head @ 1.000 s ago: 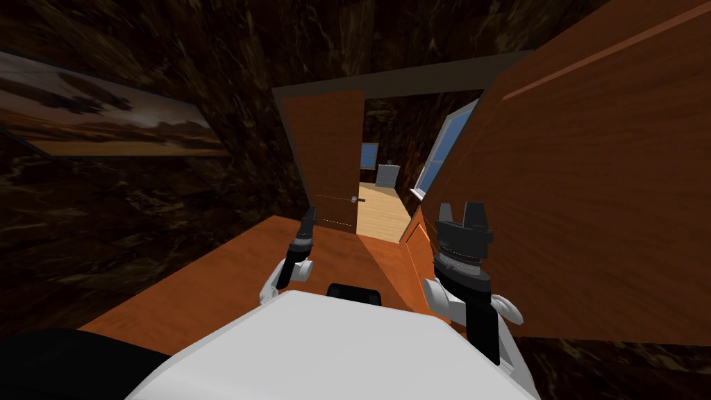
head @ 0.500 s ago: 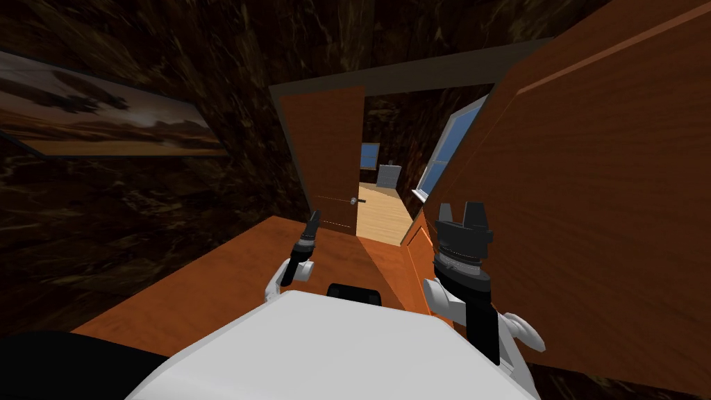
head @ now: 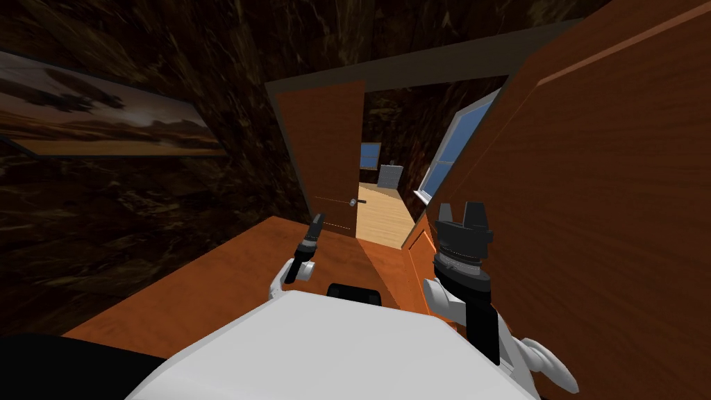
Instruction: Pull the door open
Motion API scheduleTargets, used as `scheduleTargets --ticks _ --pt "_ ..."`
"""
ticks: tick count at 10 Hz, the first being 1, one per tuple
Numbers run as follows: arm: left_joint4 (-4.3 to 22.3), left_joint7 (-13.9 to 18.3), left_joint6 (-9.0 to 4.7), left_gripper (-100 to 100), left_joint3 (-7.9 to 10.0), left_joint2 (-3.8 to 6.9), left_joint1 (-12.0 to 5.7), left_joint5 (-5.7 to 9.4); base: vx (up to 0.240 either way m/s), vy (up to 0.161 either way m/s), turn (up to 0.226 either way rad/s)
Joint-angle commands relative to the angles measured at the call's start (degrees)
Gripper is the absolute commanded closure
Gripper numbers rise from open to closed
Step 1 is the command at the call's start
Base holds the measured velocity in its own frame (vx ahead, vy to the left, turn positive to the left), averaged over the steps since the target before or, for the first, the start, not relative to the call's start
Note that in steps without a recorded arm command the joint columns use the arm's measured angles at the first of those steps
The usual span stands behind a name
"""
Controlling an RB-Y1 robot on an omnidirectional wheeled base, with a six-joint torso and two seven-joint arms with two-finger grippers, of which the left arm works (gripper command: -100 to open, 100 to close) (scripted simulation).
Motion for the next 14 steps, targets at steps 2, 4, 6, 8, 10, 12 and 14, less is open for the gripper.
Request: scheduleTargets --ticks 2,4,6,8,10,12,14 --pt "3.46 -2.42 -0.41 -100 0.0 0.58 -1.09 -0.75 0.1 -0.036 0.032" --pt "6.43 -4.26 -0.92 -100 -0.01 0.95 -2.02 -1.34 0.099 -0.052 0.031" --pt "9.41 -6.11 -1.43 -100 -0.02 1.31 -2.94 -1.93 0.09 -0.039 0.032" --pt "12.38 -7.96 -1.95 -100 -0.03 1.65 -3.87 -2.51 0.095 -0.044 0.027" --pt "15.17 -9.81 -2.46 -100 -0.04 1.99 -4.8 -3.1 0.095 -0.032 0.035" --pt "18.32 -11.65 -2.97 -100 -0.06 2.32 -5.73 -3.69 0.095 -0.032 0.03" --pt "21.21 -13.44 -3.46 -100 -0.07 2.63 -6.63 -4.26 0.093 -0.047 0.03"
